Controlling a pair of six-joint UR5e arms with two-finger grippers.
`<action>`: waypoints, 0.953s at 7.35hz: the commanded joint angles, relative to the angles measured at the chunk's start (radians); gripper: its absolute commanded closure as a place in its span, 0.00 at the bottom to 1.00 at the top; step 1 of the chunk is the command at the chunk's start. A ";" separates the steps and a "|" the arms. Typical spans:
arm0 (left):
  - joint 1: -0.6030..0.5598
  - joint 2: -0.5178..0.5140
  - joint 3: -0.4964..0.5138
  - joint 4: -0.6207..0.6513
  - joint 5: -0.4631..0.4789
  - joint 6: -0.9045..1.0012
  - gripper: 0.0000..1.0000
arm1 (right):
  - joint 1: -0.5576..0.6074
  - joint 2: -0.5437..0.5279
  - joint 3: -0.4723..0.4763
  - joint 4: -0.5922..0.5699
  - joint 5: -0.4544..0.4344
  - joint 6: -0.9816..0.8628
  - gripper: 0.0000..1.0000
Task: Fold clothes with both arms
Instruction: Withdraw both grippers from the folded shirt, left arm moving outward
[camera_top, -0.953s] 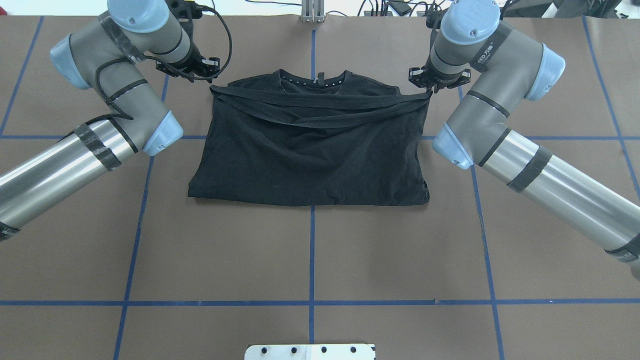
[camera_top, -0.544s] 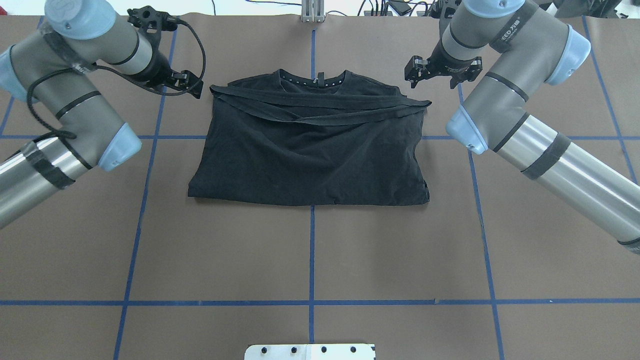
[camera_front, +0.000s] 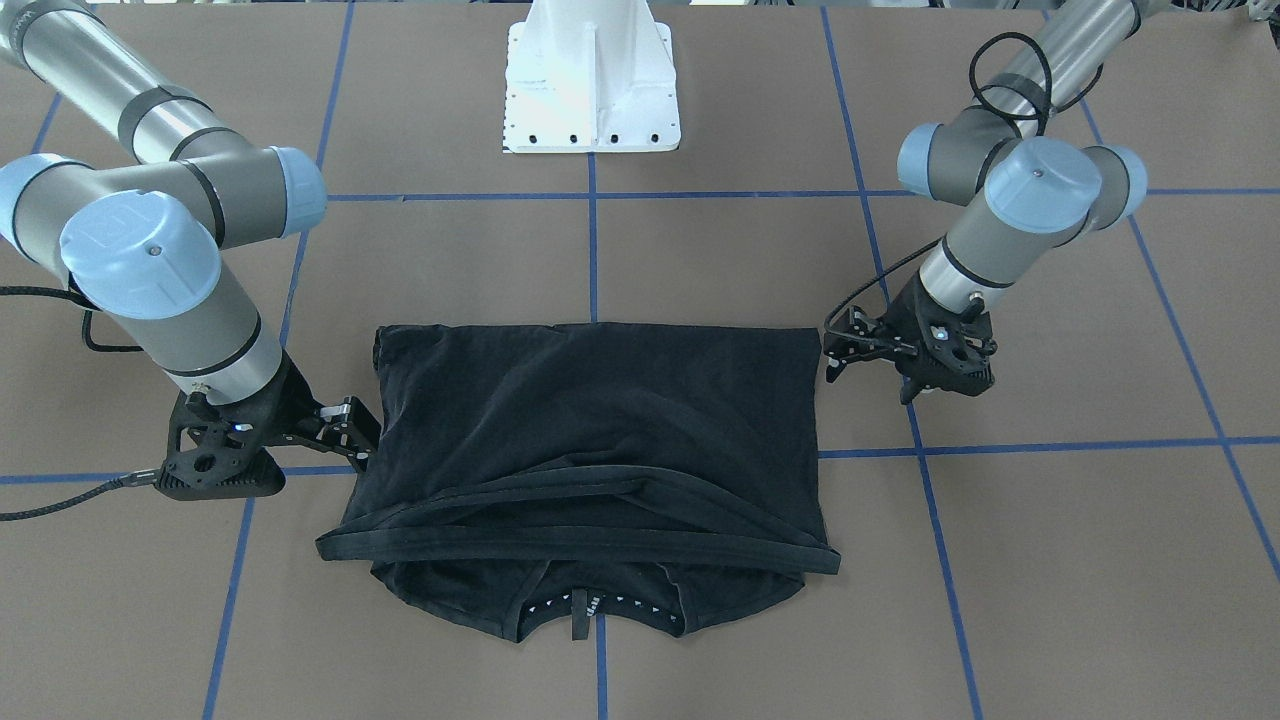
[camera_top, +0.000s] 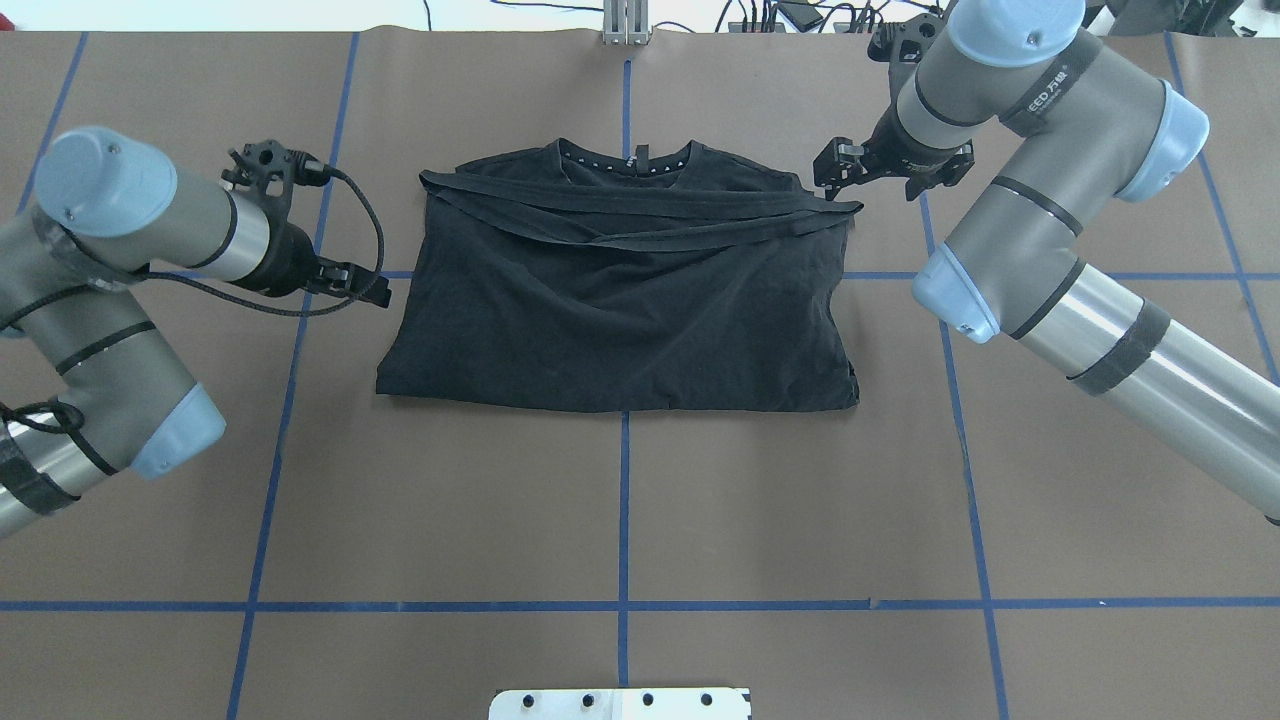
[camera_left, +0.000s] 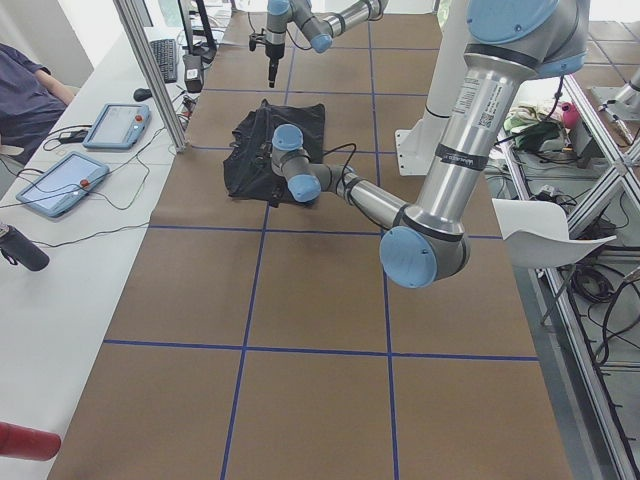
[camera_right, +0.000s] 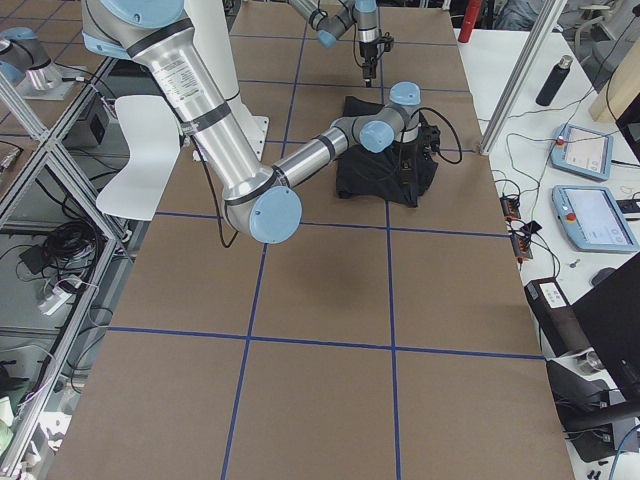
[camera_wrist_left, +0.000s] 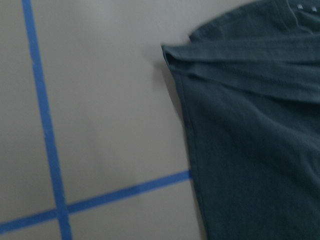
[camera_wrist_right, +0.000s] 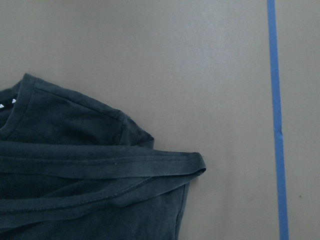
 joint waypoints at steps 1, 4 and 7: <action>0.092 0.042 0.001 -0.108 0.006 -0.106 0.00 | -0.003 -0.002 0.004 0.000 -0.001 0.001 0.00; 0.115 0.043 0.007 -0.107 0.007 -0.109 0.05 | -0.003 -0.002 0.006 0.000 -0.001 0.001 0.00; 0.127 0.043 0.014 -0.107 0.007 -0.123 0.21 | -0.003 -0.007 0.015 0.000 0.001 0.001 0.00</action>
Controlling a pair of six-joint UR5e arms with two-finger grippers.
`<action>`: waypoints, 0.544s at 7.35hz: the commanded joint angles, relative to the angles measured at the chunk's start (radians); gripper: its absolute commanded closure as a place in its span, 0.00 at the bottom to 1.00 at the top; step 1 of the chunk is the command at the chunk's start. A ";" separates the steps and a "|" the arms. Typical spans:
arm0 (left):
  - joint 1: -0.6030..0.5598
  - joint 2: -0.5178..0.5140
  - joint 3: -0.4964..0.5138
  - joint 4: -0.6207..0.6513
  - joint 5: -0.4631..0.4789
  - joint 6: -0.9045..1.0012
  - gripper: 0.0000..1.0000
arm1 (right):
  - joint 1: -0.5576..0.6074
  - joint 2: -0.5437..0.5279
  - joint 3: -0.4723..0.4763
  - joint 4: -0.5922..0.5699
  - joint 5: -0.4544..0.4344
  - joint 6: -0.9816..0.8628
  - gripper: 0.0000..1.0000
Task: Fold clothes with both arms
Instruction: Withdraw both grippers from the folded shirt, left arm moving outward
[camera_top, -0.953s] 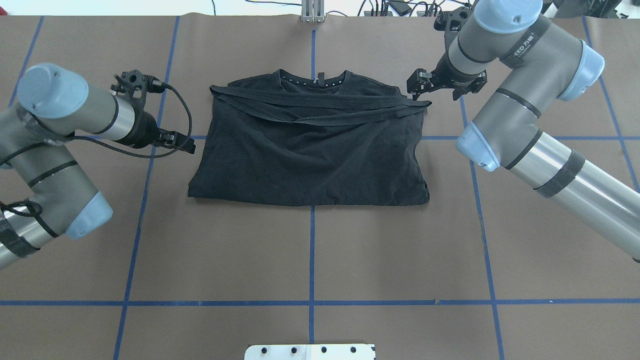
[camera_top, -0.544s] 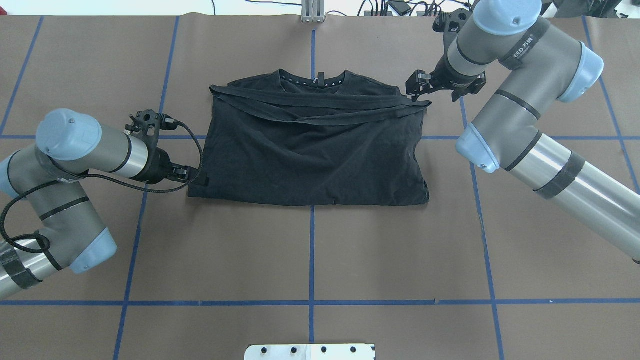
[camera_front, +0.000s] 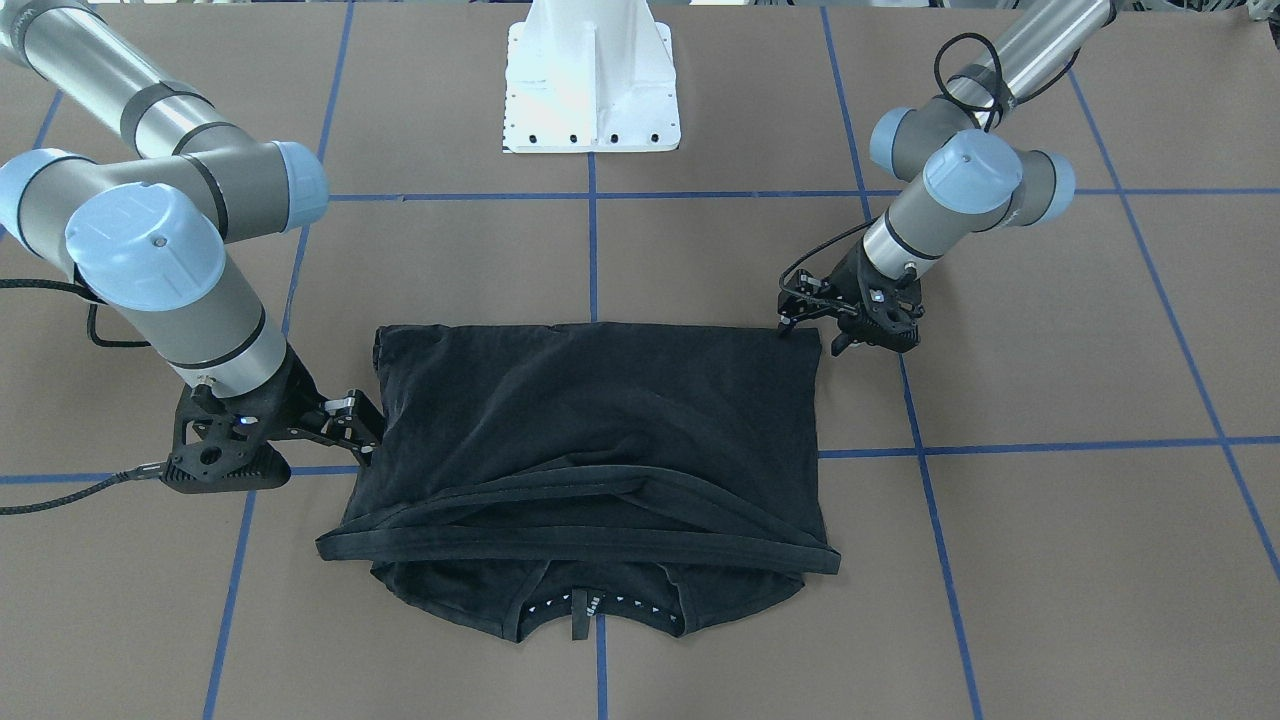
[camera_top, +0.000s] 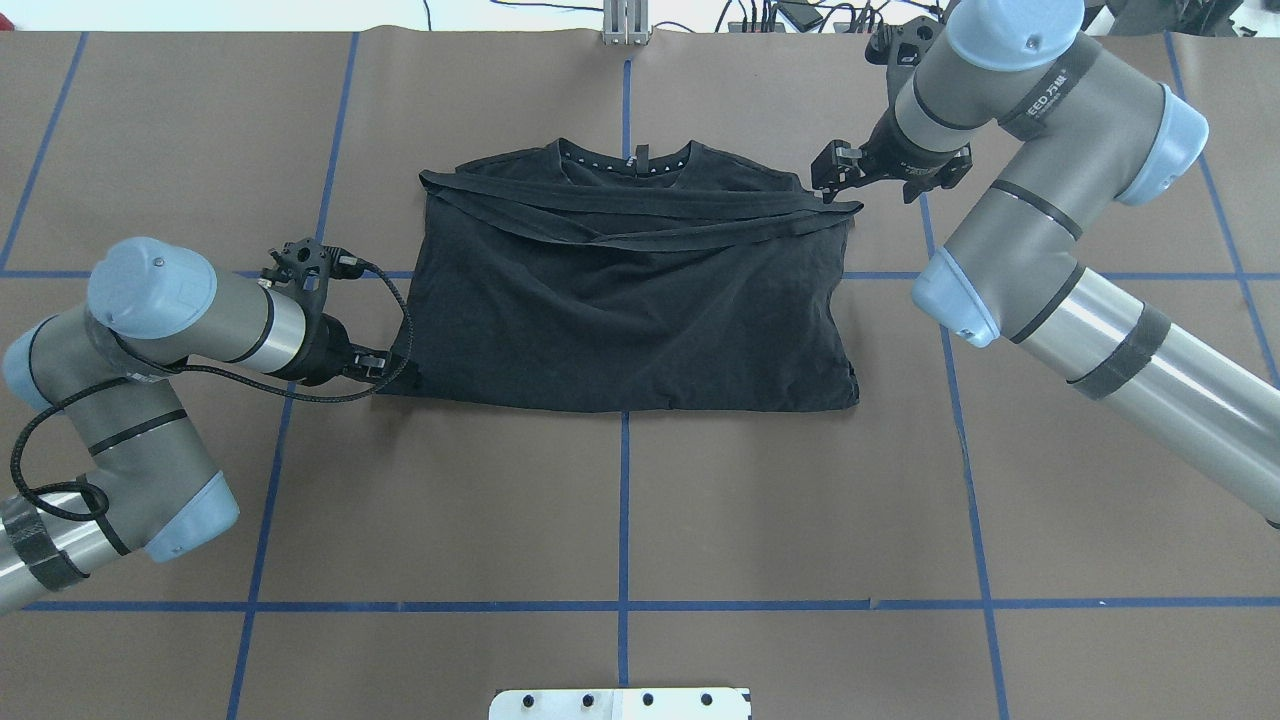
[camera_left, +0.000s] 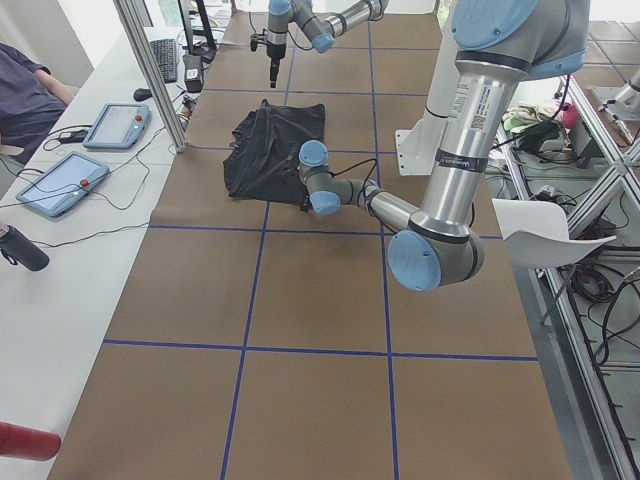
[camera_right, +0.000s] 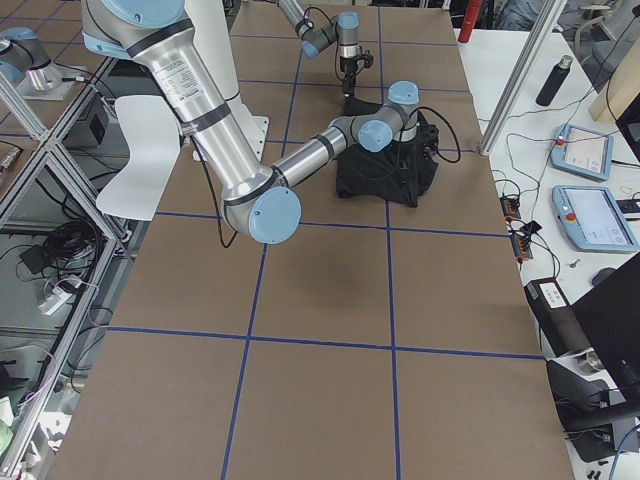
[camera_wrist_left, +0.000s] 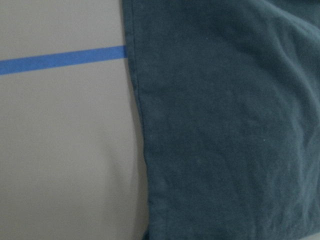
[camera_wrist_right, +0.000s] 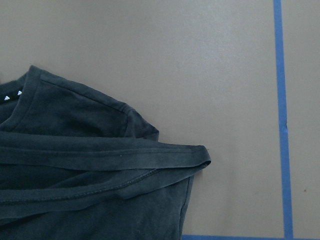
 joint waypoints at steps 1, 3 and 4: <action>0.006 0.000 0.001 0.000 0.000 -0.010 0.30 | 0.000 -0.003 0.004 0.000 0.001 0.000 0.00; 0.006 -0.003 0.000 0.001 -0.003 -0.036 0.71 | 0.000 -0.003 0.003 0.000 0.001 0.000 0.00; 0.006 -0.003 -0.002 0.001 -0.002 -0.053 1.00 | 0.000 -0.003 0.003 0.000 0.001 0.000 0.00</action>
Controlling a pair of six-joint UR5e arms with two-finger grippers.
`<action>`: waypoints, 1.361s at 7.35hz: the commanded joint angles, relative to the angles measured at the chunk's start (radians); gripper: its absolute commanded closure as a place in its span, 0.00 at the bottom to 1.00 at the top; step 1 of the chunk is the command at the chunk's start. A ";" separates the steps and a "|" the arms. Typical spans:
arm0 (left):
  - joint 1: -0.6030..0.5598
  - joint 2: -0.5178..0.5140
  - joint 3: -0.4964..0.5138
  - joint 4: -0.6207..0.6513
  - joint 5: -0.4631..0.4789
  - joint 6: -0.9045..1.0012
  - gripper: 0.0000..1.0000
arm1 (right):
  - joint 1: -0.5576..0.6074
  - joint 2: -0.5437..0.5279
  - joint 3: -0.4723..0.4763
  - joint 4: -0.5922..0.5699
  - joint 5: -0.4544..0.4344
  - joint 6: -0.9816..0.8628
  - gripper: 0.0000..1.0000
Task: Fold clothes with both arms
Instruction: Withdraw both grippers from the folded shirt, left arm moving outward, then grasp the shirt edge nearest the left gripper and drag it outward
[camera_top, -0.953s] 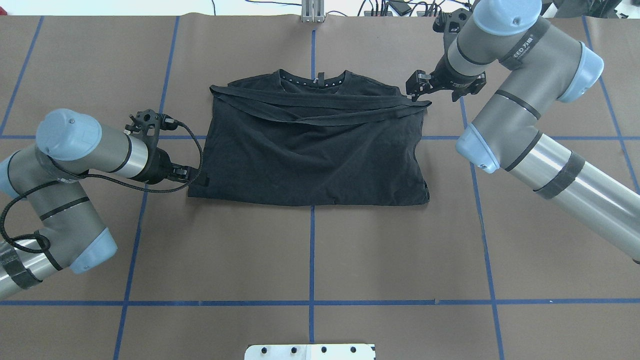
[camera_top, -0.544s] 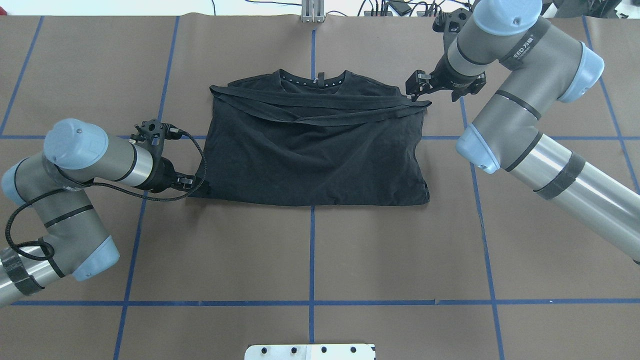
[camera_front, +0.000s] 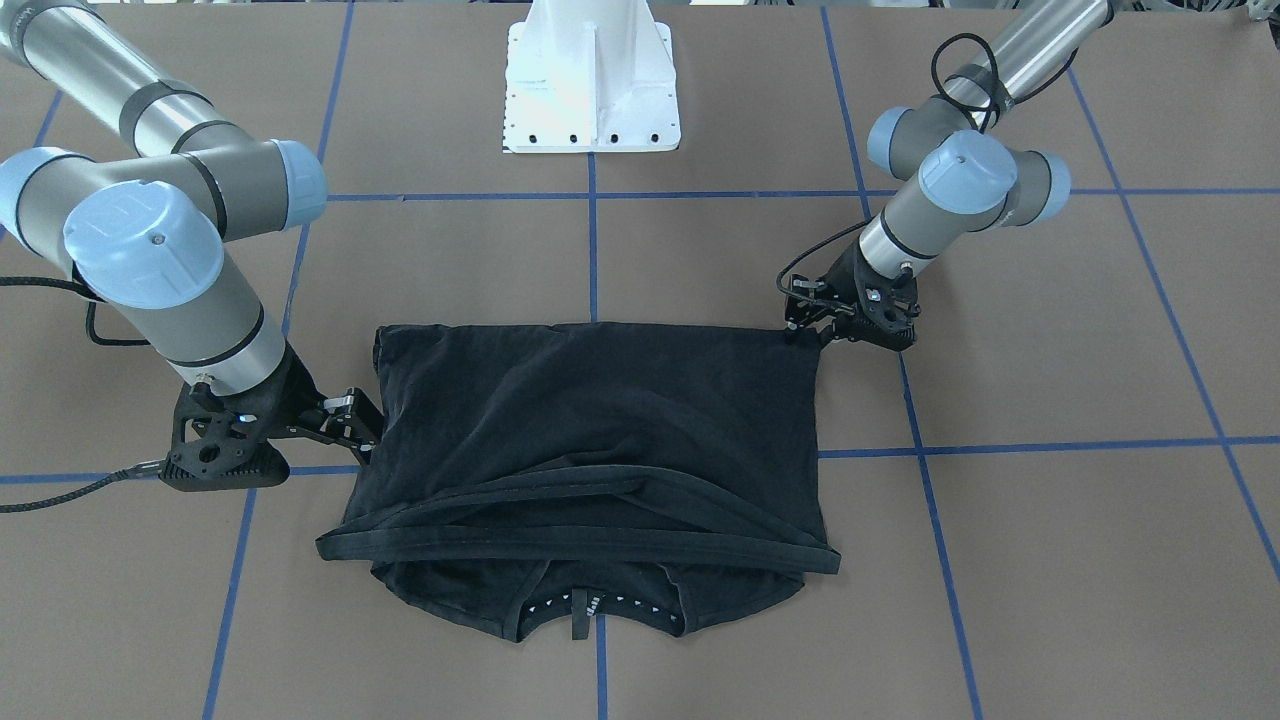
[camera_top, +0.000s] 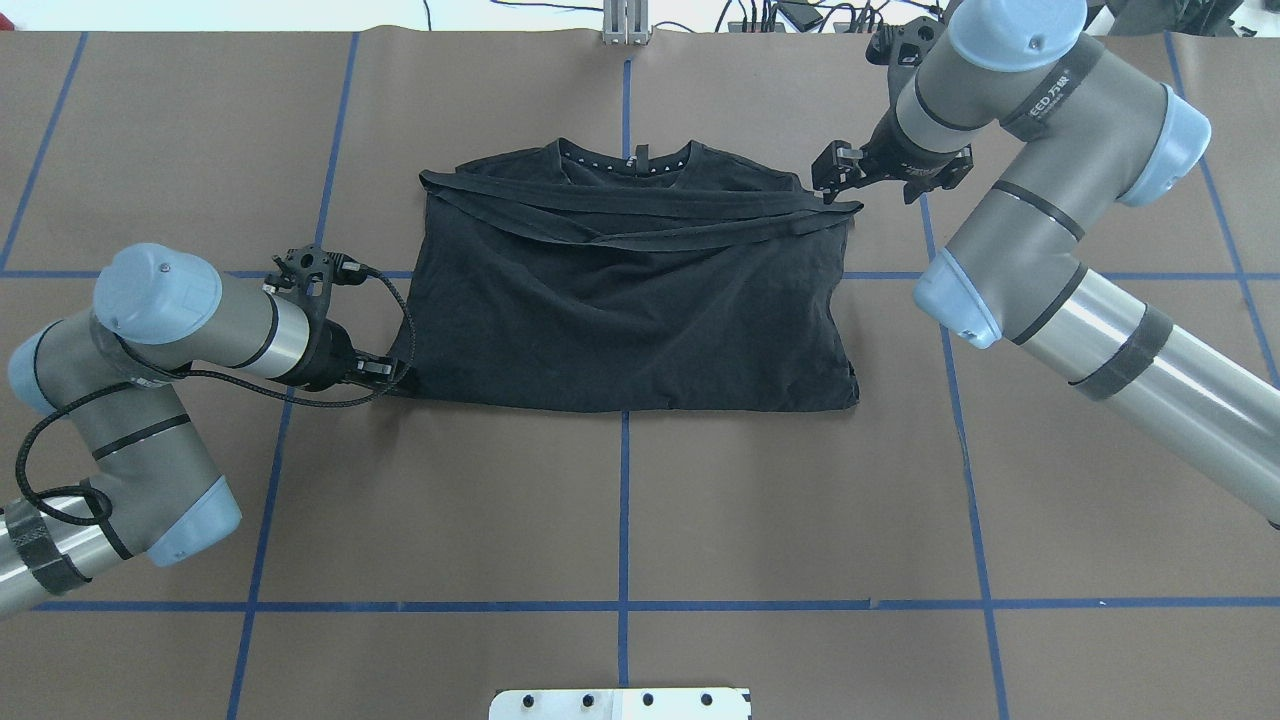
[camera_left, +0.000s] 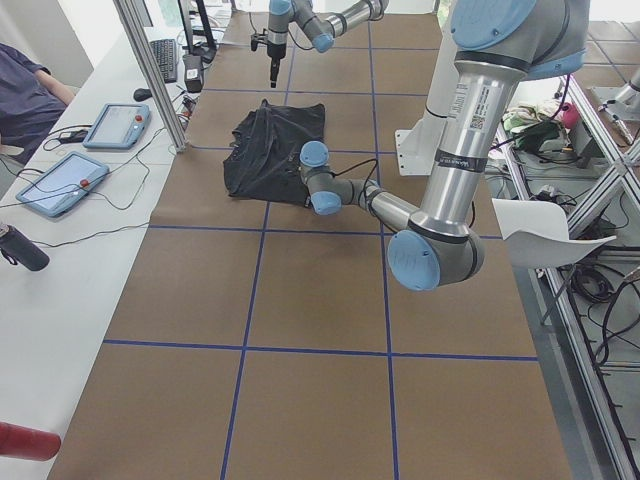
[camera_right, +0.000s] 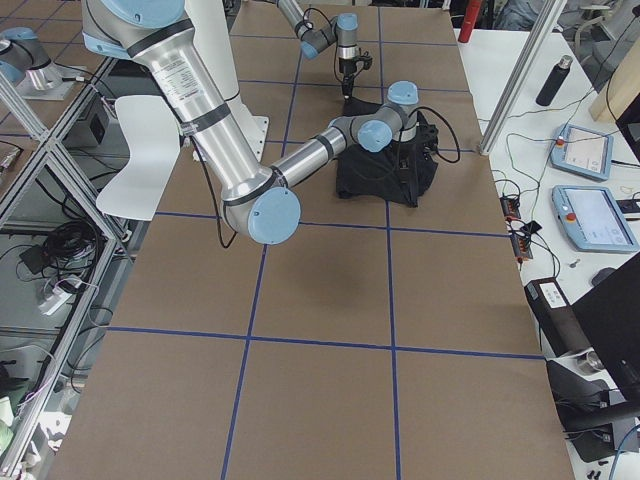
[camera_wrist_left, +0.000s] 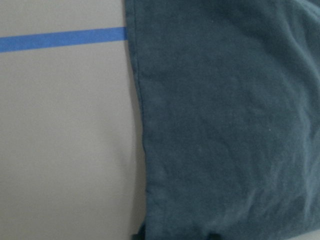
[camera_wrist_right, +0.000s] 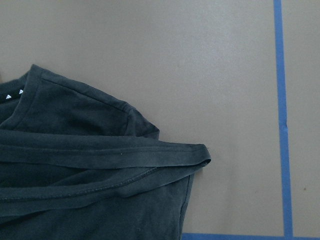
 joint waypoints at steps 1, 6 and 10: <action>0.000 -0.001 -0.009 0.001 0.003 -0.037 1.00 | 0.000 -0.002 0.000 0.000 0.000 0.000 0.00; -0.058 0.164 -0.106 0.008 0.000 0.134 1.00 | -0.014 0.003 0.014 0.000 0.002 0.011 0.00; -0.300 0.076 0.175 0.004 0.002 0.521 1.00 | -0.026 0.012 0.014 0.000 0.002 0.014 0.00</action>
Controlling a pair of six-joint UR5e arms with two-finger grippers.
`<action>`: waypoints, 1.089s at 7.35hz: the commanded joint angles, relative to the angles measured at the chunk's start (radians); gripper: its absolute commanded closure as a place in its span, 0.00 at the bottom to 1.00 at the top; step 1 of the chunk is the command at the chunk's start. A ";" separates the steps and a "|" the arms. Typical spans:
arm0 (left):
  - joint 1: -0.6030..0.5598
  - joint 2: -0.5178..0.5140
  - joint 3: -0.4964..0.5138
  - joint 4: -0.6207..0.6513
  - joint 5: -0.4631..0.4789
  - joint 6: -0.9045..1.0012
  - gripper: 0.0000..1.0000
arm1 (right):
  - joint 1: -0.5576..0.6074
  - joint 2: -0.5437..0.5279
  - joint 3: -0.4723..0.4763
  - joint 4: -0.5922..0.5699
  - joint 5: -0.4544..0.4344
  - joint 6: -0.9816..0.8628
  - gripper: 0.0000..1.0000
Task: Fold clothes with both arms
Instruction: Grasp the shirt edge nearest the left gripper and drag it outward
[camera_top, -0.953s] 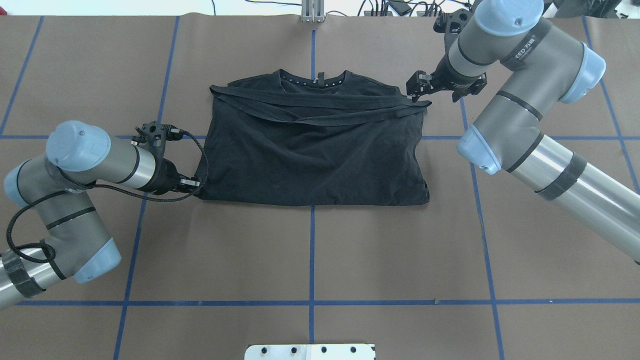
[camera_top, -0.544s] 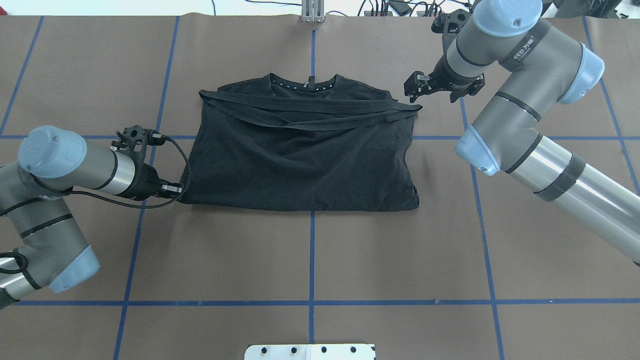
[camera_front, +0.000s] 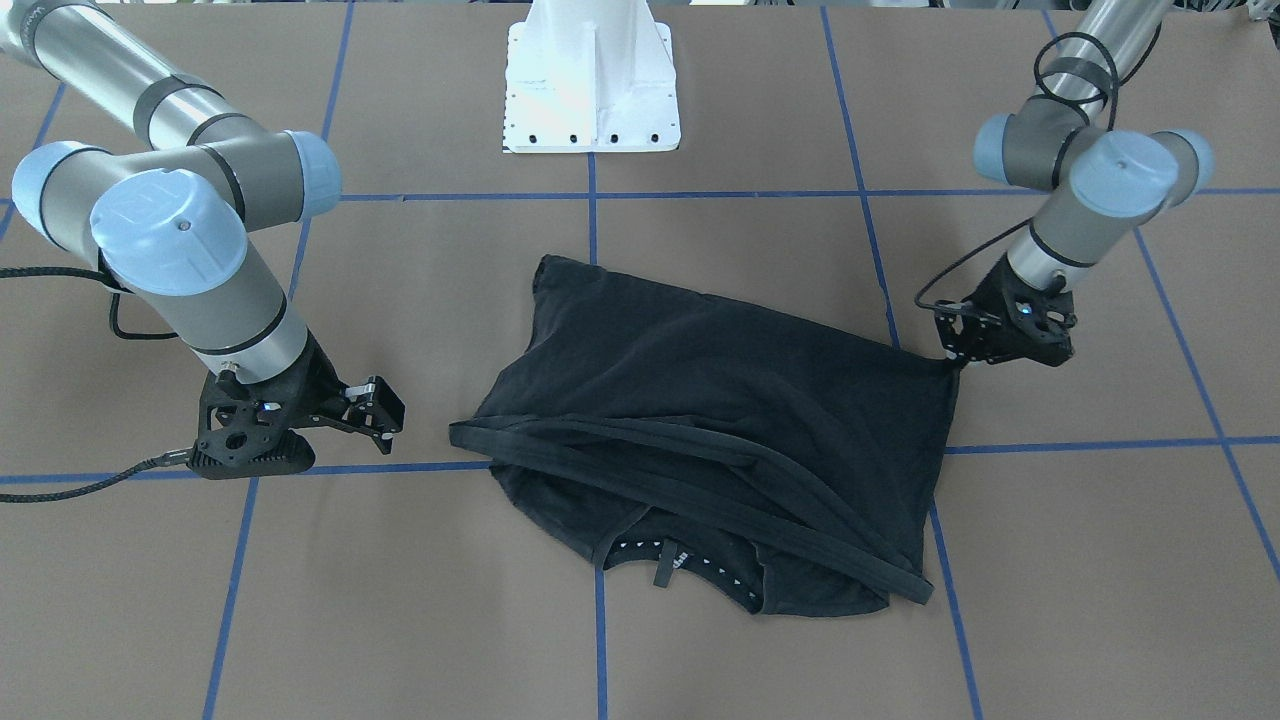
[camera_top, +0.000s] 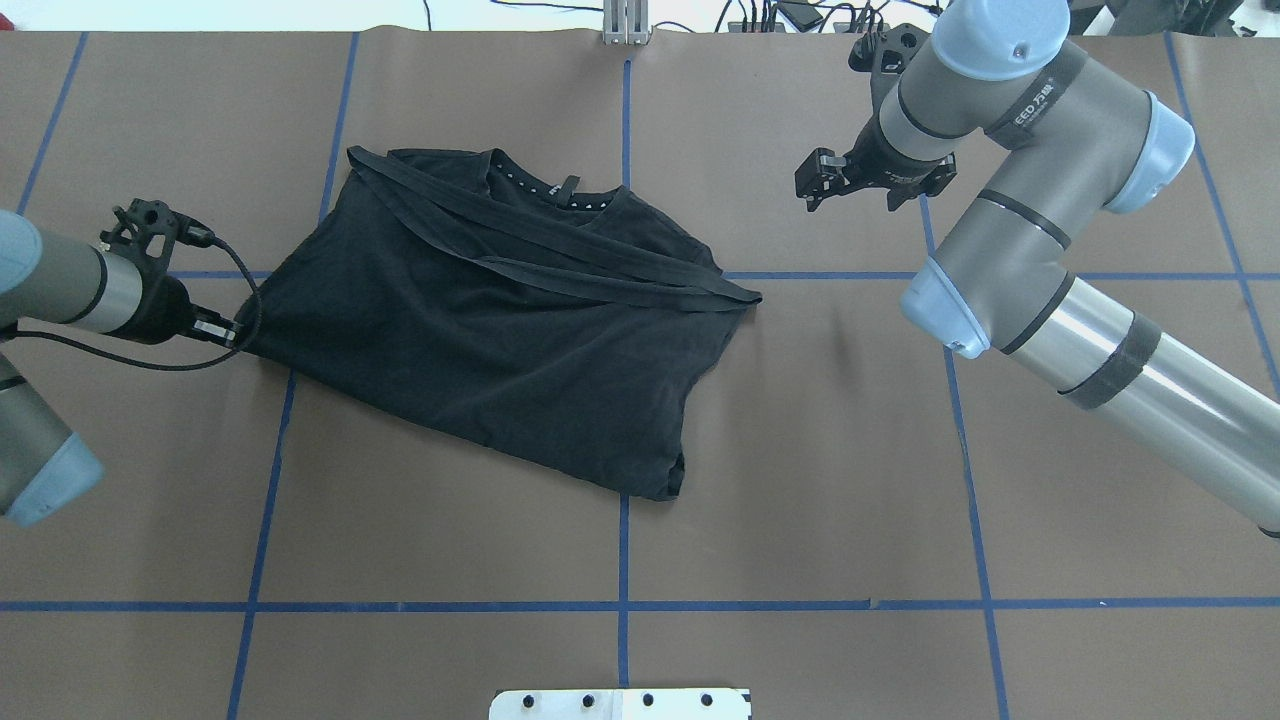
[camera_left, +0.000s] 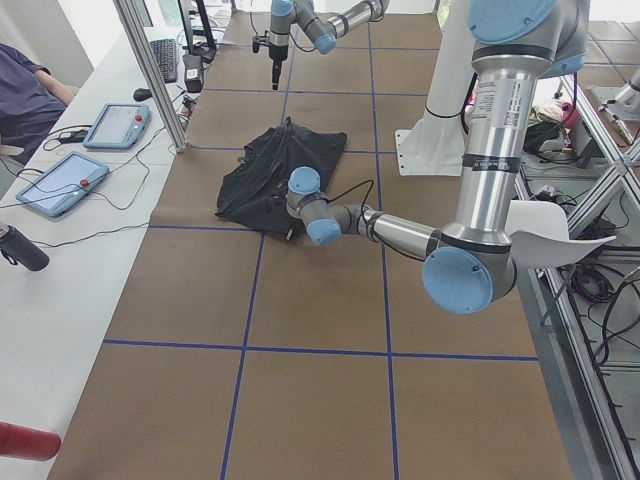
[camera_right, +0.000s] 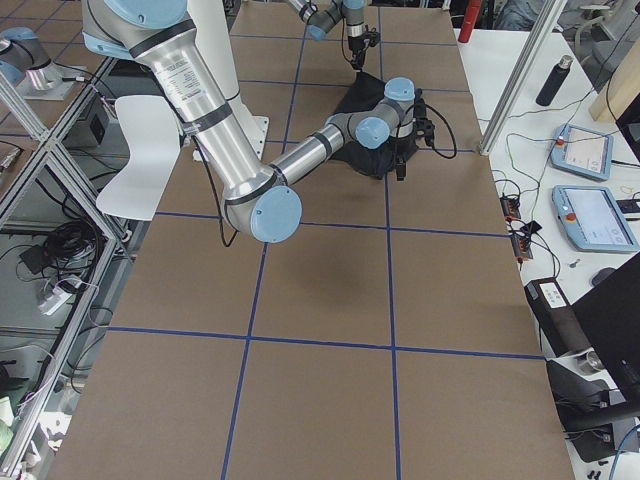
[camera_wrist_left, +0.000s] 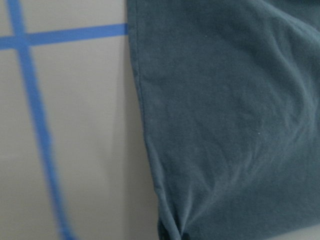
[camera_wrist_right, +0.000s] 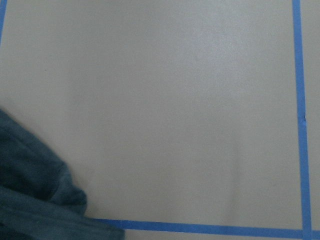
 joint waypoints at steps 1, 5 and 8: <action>-0.117 -0.178 0.268 -0.008 0.001 0.121 1.00 | -0.009 0.005 0.000 0.000 -0.002 0.002 0.00; -0.227 -0.498 0.649 -0.005 0.116 0.267 1.00 | -0.012 0.008 0.012 0.000 0.000 0.002 0.00; -0.252 -0.499 0.634 -0.016 0.088 0.299 0.00 | -0.042 0.030 0.003 0.000 -0.008 0.026 0.00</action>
